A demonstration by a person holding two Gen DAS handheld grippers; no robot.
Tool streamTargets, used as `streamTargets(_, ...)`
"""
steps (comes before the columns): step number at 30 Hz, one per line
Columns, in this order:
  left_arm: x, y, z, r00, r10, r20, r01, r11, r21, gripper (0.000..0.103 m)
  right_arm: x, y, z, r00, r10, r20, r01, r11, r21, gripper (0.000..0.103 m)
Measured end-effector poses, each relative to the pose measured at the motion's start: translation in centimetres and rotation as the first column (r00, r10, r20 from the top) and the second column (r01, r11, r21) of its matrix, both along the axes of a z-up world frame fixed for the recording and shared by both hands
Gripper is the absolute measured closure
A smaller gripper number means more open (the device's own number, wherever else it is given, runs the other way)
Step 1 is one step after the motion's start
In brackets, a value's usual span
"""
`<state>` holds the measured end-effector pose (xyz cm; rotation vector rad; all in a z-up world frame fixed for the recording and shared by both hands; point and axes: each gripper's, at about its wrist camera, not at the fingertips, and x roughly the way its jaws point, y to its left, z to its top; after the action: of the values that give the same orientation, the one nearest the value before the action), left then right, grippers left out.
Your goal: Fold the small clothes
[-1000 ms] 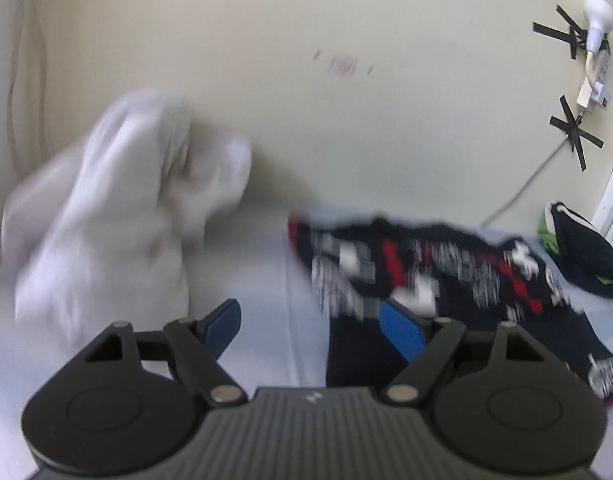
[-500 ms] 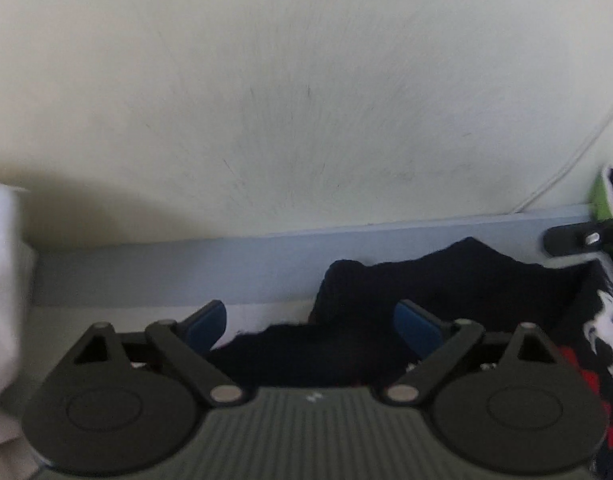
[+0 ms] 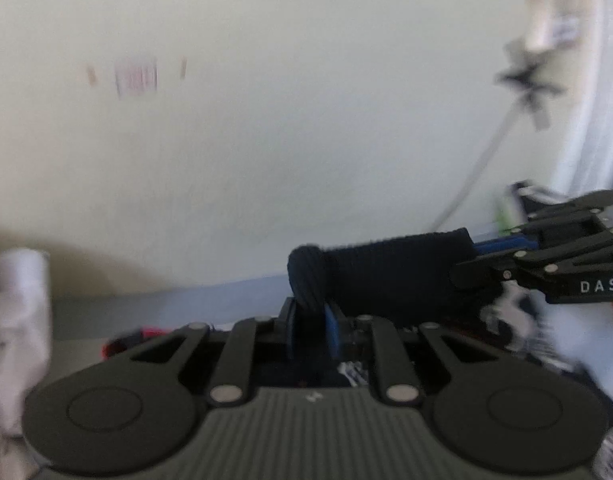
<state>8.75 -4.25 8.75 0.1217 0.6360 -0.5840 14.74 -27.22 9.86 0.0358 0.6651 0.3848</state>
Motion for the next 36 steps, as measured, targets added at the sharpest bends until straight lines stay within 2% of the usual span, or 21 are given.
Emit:
streamTargets(3, -8.4, 2.0, 1.6, 0.996, -0.062, 0.068, 0.065, 0.997, -0.045, 0.089, -8.3, 1.2, 2.7, 0.989, 0.062, 0.136, -0.052, 0.996, -0.074, 0.088)
streamTargets(6, -15.7, 4.4, 1.6, 0.989, -0.105, 0.101, 0.112, 0.991, -0.069, 0.089, -16.7, 2.4, 3.5, 0.965, 0.111, 0.238, -0.078, 0.987, -0.144, 0.089)
streamTargets(9, -21.2, 6.0, -0.3, 0.992, -0.112, 0.054, 0.117, 0.987, -0.108, 0.088, -23.6, 3.4, 2.2, 0.956, 0.131, 0.262, -0.083, 0.978, -0.19, 0.089)
streamTargets(11, -23.0, 6.5, -2.2, 0.995, -0.1, 0.025, 0.102, 0.991, -0.091, 0.086, -27.5, 4.3, 0.2, 0.957, 0.139, 0.255, -0.086, 0.975, -0.207, 0.089)
streamTargets(12, -23.7, 6.3, -3.3, 0.996, -0.084, 0.009, 0.084, 0.994, -0.064, 0.081, -29.1, 4.9, -1.1, 0.961, 0.131, 0.244, -0.079, 0.974, -0.212, 0.089)
streamTargets(15, -22.7, 6.6, -6.1, 0.998, -0.034, -0.05, 0.034, 0.999, 0.003, 0.077, -30.2, 6.9, -5.3, 0.979, 0.092, 0.182, -0.048, 0.971, -0.234, 0.089)
streamTargets(16, -23.0, 7.2, -6.5, 0.997, -0.024, -0.075, 0.025, 1.0, 0.006, 0.075, -30.0, 7.3, -6.7, 0.981, 0.075, 0.179, -0.027, 0.966, -0.256, 0.087)
streamTargets(18, -23.9, 8.4, -5.8, 0.996, -0.039, -0.086, 0.035, 0.999, -0.04, 0.07, -30.6, 7.9, -7.9, 0.978, 0.069, 0.199, -0.012, 0.961, -0.275, 0.082)
streamTargets(19, -24.4, 9.3, -5.0, 0.996, -0.05, -0.07, 0.045, 0.996, -0.078, 0.062, -30.8, 7.8, -7.6, 0.977, 0.07, 0.2, -0.014, 0.962, -0.272, 0.075)
streamTargets(20, -24.9, 10.4, -4.1, 0.998, -0.05, -0.043, 0.045, 0.992, -0.119, 0.058, -31.2, 7.7, -6.9, 0.979, 0.082, 0.188, -0.033, 0.968, -0.249, 0.067)
streamTargets(23, -24.2, 13.0, -1.3, 1.0, 0.015, 0.006, -0.014, 0.976, -0.217, 0.056, -32.4, 6.4, -4.9, 0.972, 0.101, 0.212, -0.073, 0.988, -0.135, 0.06)
streamTargets(26, -21.9, 13.1, -0.2, 0.997, 0.077, 0.016, -0.07, 0.968, -0.242, 0.059, -31.7, 4.5, -3.4, 0.967, -0.006, 0.254, 0.019, 0.999, -0.051, 0.059)
streamTargets(28, -20.5, 11.5, -0.2, 0.997, 0.069, 0.02, -0.062, 0.968, -0.242, 0.062, -30.2, 3.1, -2.7, 0.956, -0.121, 0.266, 0.122, 0.992, 0.014, 0.059)
streamTargets(29, -19.8, 10.3, -0.5, 0.999, 0.051, 0.017, -0.046, 0.971, -0.235, 0.063, -29.3, 2.6, -2.5, 0.948, -0.18, 0.263, 0.176, 0.984, 0.041, 0.059)
streamTargets(31, -18.0, 7.6, -1.3, 1.0, 0.023, 0.02, -0.019, 0.984, -0.176, 0.063, -28.0, 1.5, -3.1, 0.933, -0.261, 0.247, 0.24, 0.964, 0.11, 0.059)
streamTargets(33, -15.8, 5.6, -3.0, 0.999, 0.043, 0.017, -0.042, 0.997, -0.069, 0.065, -26.5, 0.7, -3.7, 0.931, -0.294, 0.215, 0.26, 0.95, 0.173, 0.059)
streamTargets(34, -14.0, 4.9, -4.3, 0.996, 0.082, -0.019, -0.082, 0.997, -0.004, 0.067, -25.5, 0.6, -4.4, 0.93, -0.313, 0.191, 0.28, 0.942, 0.184, 0.059)
streamTargets(35, -12.1, 4.9, -6.0, 0.989, 0.113, -0.097, -0.112, 0.993, 0.021, 0.066, -24.3, 0.6, -5.2, 0.933, -0.322, 0.163, 0.295, 0.941, 0.167, 0.058)
streamTargets(36, -11.2, 5.6, -6.6, 0.987, 0.118, -0.113, -0.124, 0.992, -0.039, 0.066, -22.6, 0.8, -6.4, 0.937, -0.329, 0.119, 0.316, 0.942, 0.113, 0.058)
